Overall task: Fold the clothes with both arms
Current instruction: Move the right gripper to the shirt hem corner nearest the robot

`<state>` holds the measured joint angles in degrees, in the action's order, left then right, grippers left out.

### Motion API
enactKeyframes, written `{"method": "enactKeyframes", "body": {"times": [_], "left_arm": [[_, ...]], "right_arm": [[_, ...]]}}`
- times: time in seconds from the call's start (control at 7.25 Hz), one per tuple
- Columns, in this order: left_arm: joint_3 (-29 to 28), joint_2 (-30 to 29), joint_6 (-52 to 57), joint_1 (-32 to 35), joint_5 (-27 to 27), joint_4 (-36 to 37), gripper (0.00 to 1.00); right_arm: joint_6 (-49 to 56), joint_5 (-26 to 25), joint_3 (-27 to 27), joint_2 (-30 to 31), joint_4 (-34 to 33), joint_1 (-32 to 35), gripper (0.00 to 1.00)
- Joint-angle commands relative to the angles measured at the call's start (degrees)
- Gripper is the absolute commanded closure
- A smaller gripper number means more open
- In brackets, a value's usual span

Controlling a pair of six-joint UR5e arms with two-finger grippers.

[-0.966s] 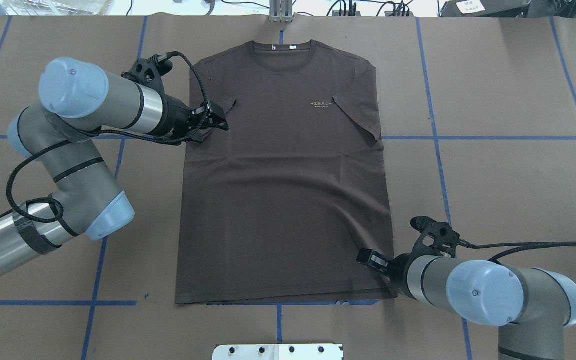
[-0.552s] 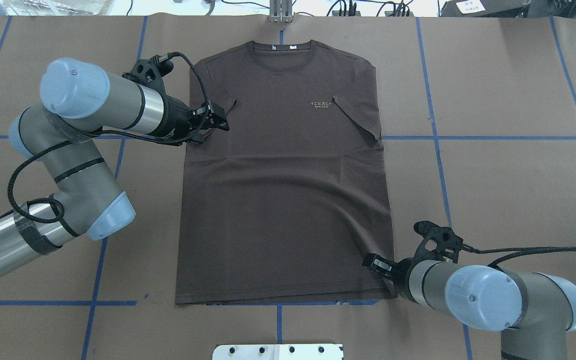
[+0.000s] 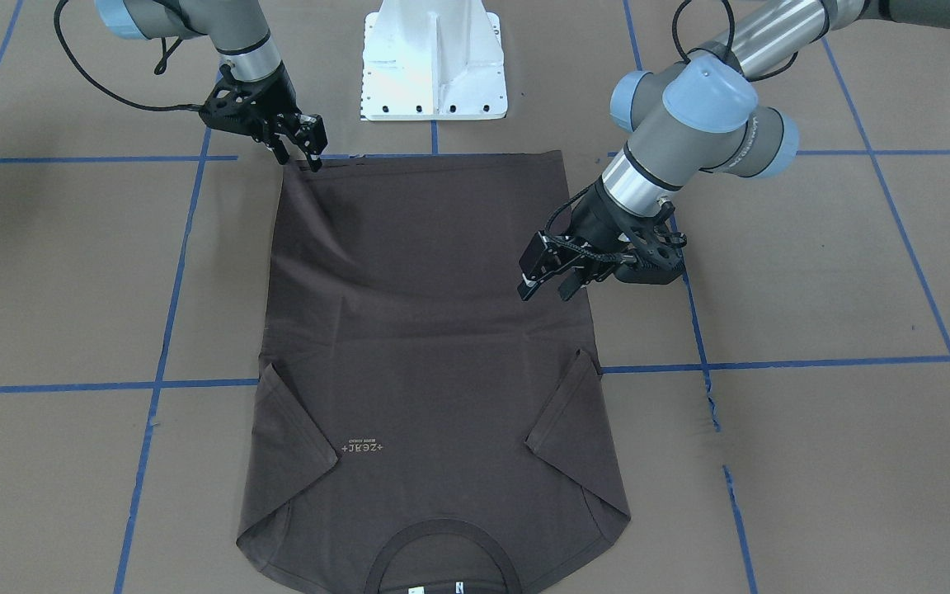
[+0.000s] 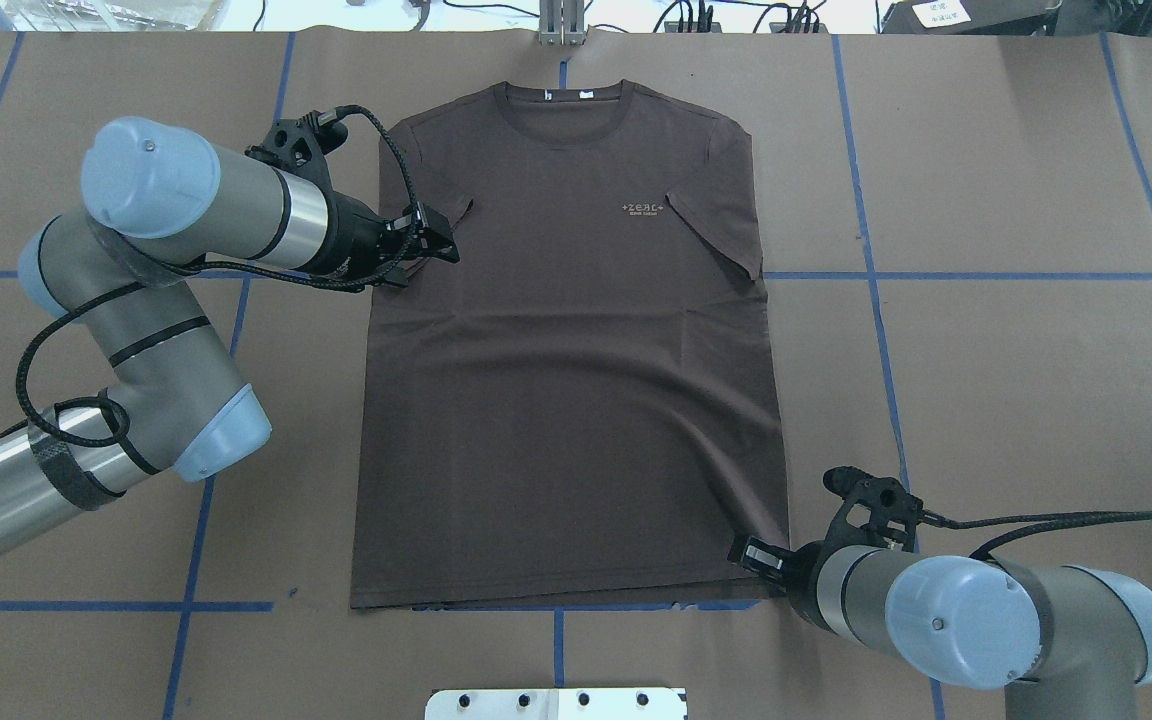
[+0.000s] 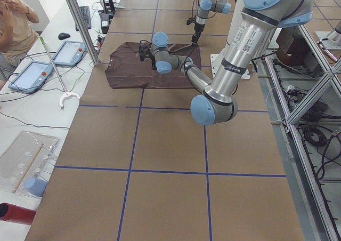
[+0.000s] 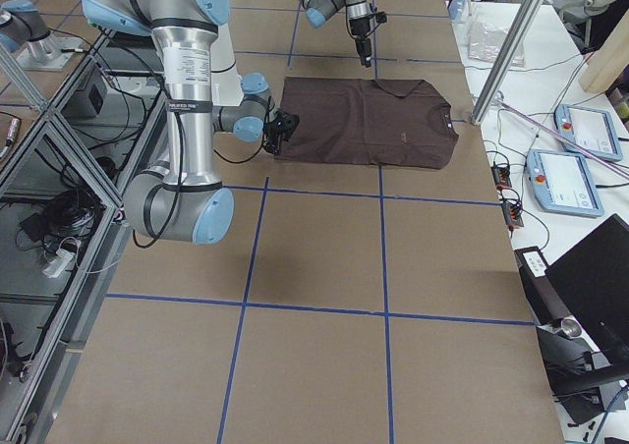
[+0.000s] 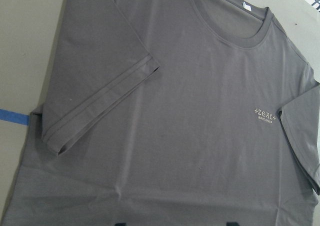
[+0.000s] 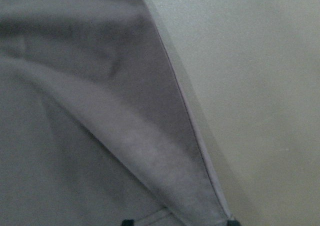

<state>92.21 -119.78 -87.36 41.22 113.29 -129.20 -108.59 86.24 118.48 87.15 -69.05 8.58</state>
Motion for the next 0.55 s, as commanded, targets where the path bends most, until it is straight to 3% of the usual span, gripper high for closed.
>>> {"method": "enactKeyframes", "body": {"times": [0.0,0.28,0.41], "left_arm": [[-0.19,0.07,0.08,0.00,0.00,0.00,0.27],[-0.19,0.07,0.17,0.00,0.00,0.00,0.27],[-0.27,0.07,0.08,0.00,0.00,0.00,0.27]], "right_arm": [[0.05,-0.11,0.17,1.17,-0.03,-0.41,0.33],[0.05,-0.20,0.26,1.62,-0.03,-0.76,0.33],[0.05,-0.20,0.44,1.62,-0.03,-0.85,0.39]]}}
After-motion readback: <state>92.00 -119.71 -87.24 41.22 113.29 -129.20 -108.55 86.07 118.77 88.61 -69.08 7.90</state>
